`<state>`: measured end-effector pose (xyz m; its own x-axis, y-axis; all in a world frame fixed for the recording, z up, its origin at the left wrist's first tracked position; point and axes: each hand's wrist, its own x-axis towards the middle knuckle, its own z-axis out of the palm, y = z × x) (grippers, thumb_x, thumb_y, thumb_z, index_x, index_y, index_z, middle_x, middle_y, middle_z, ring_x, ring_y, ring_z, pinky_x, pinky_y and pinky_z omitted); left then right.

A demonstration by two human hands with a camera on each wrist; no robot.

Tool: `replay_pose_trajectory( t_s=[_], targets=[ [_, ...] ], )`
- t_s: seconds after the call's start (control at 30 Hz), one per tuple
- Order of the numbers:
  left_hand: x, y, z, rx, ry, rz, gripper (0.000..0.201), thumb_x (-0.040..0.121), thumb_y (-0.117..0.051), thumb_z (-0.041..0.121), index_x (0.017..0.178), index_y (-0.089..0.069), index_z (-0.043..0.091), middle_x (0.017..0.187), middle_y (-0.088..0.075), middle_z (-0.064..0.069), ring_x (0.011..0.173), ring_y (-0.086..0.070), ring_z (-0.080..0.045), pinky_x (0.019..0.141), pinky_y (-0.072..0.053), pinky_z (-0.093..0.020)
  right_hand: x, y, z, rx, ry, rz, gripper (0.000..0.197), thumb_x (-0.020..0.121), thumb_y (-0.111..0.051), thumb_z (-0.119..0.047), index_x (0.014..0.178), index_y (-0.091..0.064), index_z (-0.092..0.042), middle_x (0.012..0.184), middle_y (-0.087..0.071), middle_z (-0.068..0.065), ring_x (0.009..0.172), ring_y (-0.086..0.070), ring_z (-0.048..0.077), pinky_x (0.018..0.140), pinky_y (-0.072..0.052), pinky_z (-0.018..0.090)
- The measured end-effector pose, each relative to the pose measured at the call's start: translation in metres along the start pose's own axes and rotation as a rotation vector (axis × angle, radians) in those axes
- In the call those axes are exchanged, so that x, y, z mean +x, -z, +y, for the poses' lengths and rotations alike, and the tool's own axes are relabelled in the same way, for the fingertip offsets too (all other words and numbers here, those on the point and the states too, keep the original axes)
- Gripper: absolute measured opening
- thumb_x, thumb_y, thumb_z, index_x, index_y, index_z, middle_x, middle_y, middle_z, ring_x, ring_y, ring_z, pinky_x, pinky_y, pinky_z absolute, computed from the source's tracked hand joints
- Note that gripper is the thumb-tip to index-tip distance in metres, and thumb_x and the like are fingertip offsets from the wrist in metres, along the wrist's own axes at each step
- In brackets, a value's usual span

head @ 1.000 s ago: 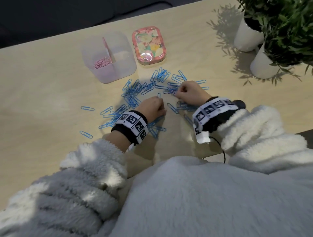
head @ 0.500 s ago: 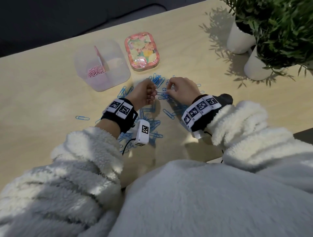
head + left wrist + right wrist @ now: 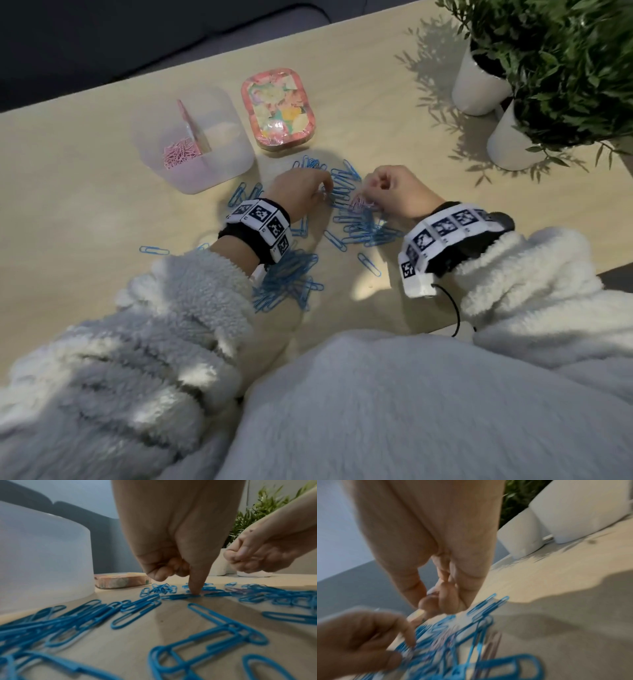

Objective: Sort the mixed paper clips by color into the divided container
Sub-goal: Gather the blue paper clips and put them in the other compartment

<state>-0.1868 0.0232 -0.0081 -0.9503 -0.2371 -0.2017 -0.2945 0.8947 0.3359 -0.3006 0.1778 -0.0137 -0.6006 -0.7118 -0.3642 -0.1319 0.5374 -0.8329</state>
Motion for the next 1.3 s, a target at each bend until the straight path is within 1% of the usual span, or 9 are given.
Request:
replay_pose_trajectory(
  t_s=[0.2, 0.3, 0.43, 0.53, 0.67, 0.87, 0.97, 1.13, 1.3],
  targets=[
    [0.001, -0.001, 0.004, 0.016, -0.065, -0.040, 0.019, 0.090, -0.053, 0.026, 0.104, -0.061, 0.015, 0.107, -0.063, -0.007, 0.099, -0.057, -0.026, 0.072, -0.038, -0.031, 0.002, 0.016, 0.001, 0.361, -0.221, 0.122, 0.026, 0.084, -0.037, 0.005, 0.070, -0.055, -0.008, 0.043, -0.053, 0.003, 0.029, -0.041, 0.007, 0.032, -0.025, 0.010],
    [0.000, -0.001, 0.006, 0.069, -0.077, -0.013, 0.019, 0.090, -0.051, 0.023, 0.103, -0.061, 0.012, 0.106, -0.062, -0.007, 0.102, -0.055, -0.026, 0.073, -0.040, -0.034, 0.004, 0.011, 0.000, 0.037, -0.190, 0.128, 0.020, 0.084, -0.055, -0.014, 0.066, -0.060, -0.007, 0.054, -0.053, 0.006, 0.037, -0.047, 0.008, 0.038, -0.033, 0.015],
    [-0.005, -0.002, 0.005, -0.138, 0.069, 0.073, 0.016, 0.092, -0.045, 0.022, 0.098, -0.055, 0.010, 0.084, -0.052, -0.002, 0.078, -0.047, -0.019, 0.066, -0.032, -0.030, 0.007, -0.006, -0.001, -0.417, -0.128, 0.113, 0.036, 0.072, -0.070, -0.034, 0.065, -0.063, 0.001, 0.066, -0.064, 0.011, 0.064, -0.059, 0.025, 0.059, -0.047, 0.030],
    [-0.004, -0.001, 0.004, -0.500, 0.226, 0.082, 0.012, 0.092, -0.040, 0.019, 0.084, -0.044, 0.010, 0.076, -0.047, -0.004, 0.071, -0.041, -0.020, 0.064, -0.030, -0.032, 0.009, -0.019, -0.004, -0.403, -0.137, 0.077, 0.030, 0.063, -0.071, -0.030, 0.072, -0.068, -0.002, 0.077, -0.071, 0.013, 0.076, -0.066, 0.029, 0.071, -0.057, 0.041],
    [0.000, 0.002, 0.002, -0.878, 0.335, 0.029, 0.025, 0.093, -0.046, 0.017, 0.068, -0.043, 0.014, 0.066, -0.048, 0.000, 0.056, -0.039, -0.012, 0.055, -0.036, -0.025, 0.008, -0.025, -0.011, -0.358, -0.168, 0.031, 0.016, 0.074, -0.072, -0.016, 0.072, -0.070, 0.000, 0.079, -0.071, 0.015, 0.080, -0.067, 0.030, 0.074, -0.057, 0.042],
    [-0.005, -0.002, 0.000, -0.942, 0.318, 0.009, 0.017, 0.088, -0.060, 0.017, 0.071, -0.059, 0.020, 0.069, -0.060, 0.004, 0.043, -0.051, 0.009, 0.048, -0.039, -0.006, -0.001, -0.027, -0.008, -0.398, -0.041, -0.026, 0.040, 0.081, -0.056, -0.009, 0.044, -0.042, -0.012, 0.054, -0.052, 0.011, 0.062, -0.052, 0.028, 0.061, -0.040, 0.029],
    [-0.010, -0.002, -0.007, -0.897, 0.330, 0.088, 0.015, 0.086, -0.063, 0.018, 0.071, -0.062, 0.018, 0.071, -0.063, 0.006, 0.050, -0.056, 0.010, 0.056, -0.041, -0.005, -0.006, -0.013, -0.003, -0.175, -0.059, -0.027, 0.032, 0.083, -0.061, -0.013, 0.053, -0.052, -0.017, 0.056, -0.054, 0.004, 0.052, -0.048, 0.015, 0.049, -0.036, 0.017],
    [-0.013, 0.001, -0.024, -0.616, 0.377, 0.187, 0.025, 0.073, -0.075, 0.034, 0.061, -0.056, 0.022, 0.061, -0.056, 0.009, 0.059, -0.050, -0.003, 0.059, -0.042, -0.018, -0.018, 0.015, 0.007, 0.546, -0.183, 0.005, 0.020, 0.088, -0.053, 0.000, 0.069, -0.054, -0.006, 0.047, -0.055, 0.005, 0.035, -0.041, 0.010, 0.033, -0.029, 0.016],
    [-0.014, 0.002, -0.025, -0.589, 0.406, 0.236, 0.024, 0.078, -0.070, 0.034, 0.071, -0.060, 0.013, 0.060, -0.055, 0.007, 0.058, -0.052, -0.009, 0.054, -0.042, -0.015, -0.033, 0.038, 0.016, 0.704, -0.232, -0.035, 0.019, 0.092, -0.042, 0.003, 0.078, -0.054, -0.003, 0.044, -0.058, -0.001, 0.040, -0.053, 0.008, 0.037, -0.039, 0.014]
  ],
)
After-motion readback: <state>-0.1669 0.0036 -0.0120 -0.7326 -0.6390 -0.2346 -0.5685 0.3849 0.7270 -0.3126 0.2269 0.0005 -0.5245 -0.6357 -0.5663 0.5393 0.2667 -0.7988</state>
